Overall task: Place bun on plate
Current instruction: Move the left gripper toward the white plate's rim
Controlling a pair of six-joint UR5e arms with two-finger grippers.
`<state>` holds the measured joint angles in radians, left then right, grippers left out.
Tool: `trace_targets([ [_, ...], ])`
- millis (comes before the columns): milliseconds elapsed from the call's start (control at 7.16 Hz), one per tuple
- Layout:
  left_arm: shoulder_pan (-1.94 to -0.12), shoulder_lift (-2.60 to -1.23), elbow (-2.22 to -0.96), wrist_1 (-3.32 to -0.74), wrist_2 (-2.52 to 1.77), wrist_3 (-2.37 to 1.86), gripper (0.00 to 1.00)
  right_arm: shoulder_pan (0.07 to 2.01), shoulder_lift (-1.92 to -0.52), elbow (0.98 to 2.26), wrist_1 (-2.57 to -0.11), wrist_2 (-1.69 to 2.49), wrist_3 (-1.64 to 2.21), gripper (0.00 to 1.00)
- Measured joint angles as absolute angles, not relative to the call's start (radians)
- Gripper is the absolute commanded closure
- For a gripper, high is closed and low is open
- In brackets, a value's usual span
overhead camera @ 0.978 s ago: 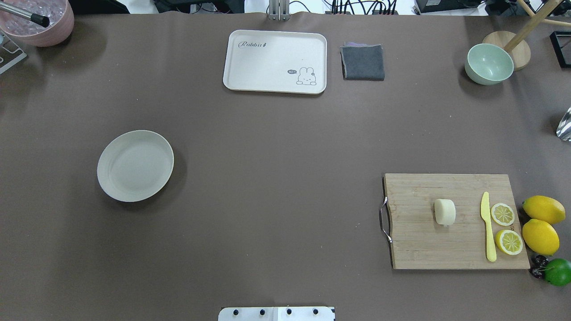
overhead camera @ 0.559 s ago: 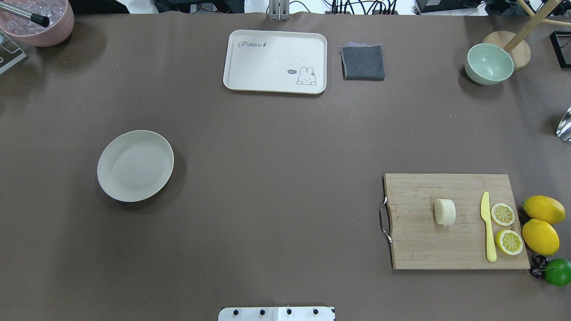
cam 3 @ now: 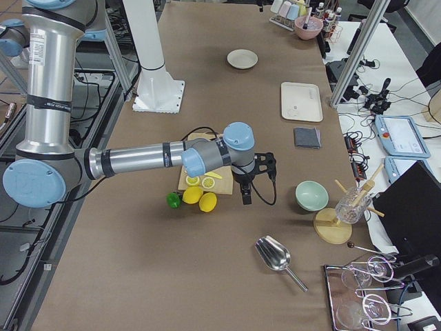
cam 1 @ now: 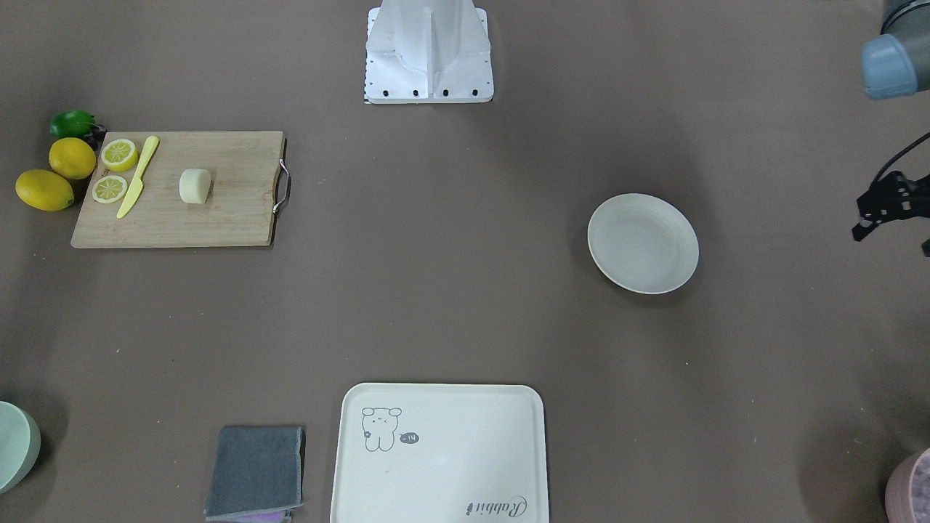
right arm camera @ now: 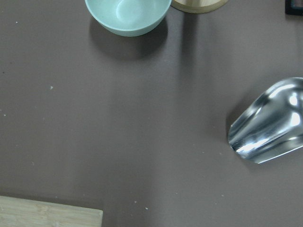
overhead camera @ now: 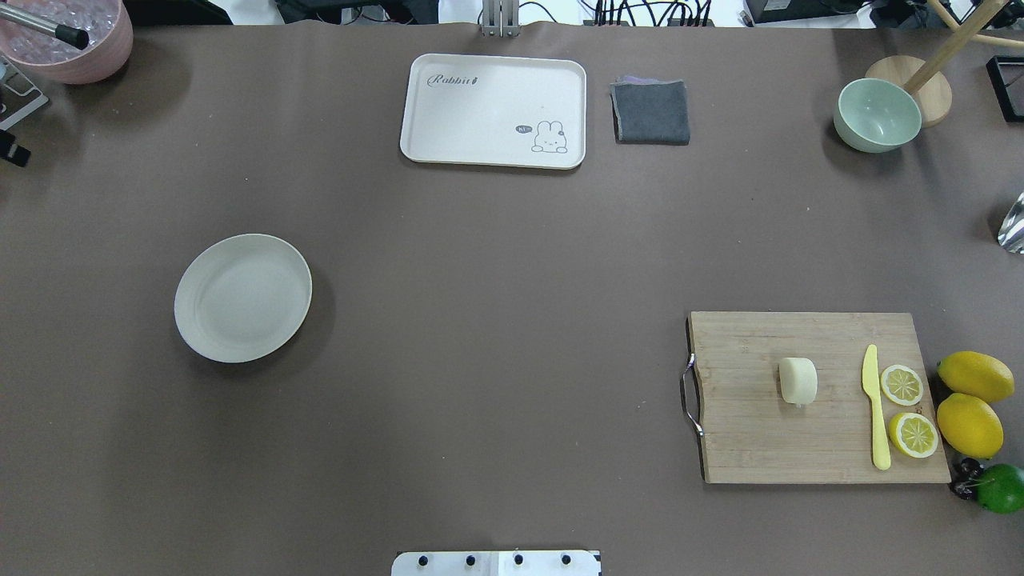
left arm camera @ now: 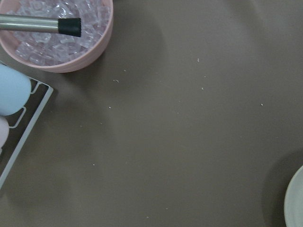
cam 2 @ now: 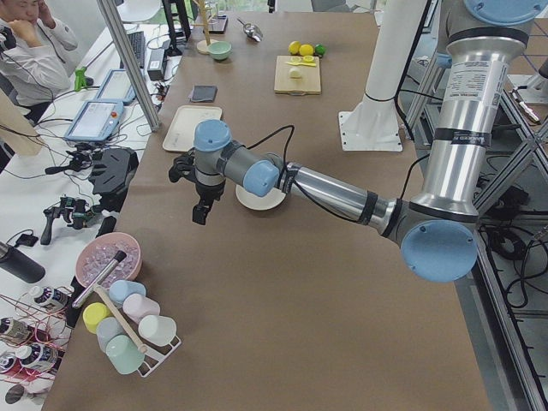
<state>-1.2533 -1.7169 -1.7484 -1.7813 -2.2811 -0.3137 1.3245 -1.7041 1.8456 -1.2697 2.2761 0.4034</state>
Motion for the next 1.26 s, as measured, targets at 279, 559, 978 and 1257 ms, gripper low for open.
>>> trace_targets([
  [279, -1.113, -1.717, -1.665, -1.992, -2.279, -0.544, 0.02, 1.212, -1.679, 1.848, -1.221, 2.238, 0.566, 0.00],
  [559, -1.005, -1.717, -1.520, -2.277, -2.274, -0.734, 0.03, 1.177, -1.649, 1.851, -1.214, 2.230, 0.617, 0.00],
  [978, -0.932, -1.712, -1.462, -2.432, -2.273, -0.850, 0.24, 1.173, -1.642, 1.854, -1.213, 2.229, 0.624, 0.00],
  [1257, -0.912, -1.705, -1.462, -2.455, -2.275, -0.861, 0.57, 1.173, -1.642, 1.854, -1.213, 2.229, 0.624, 0.00],
])
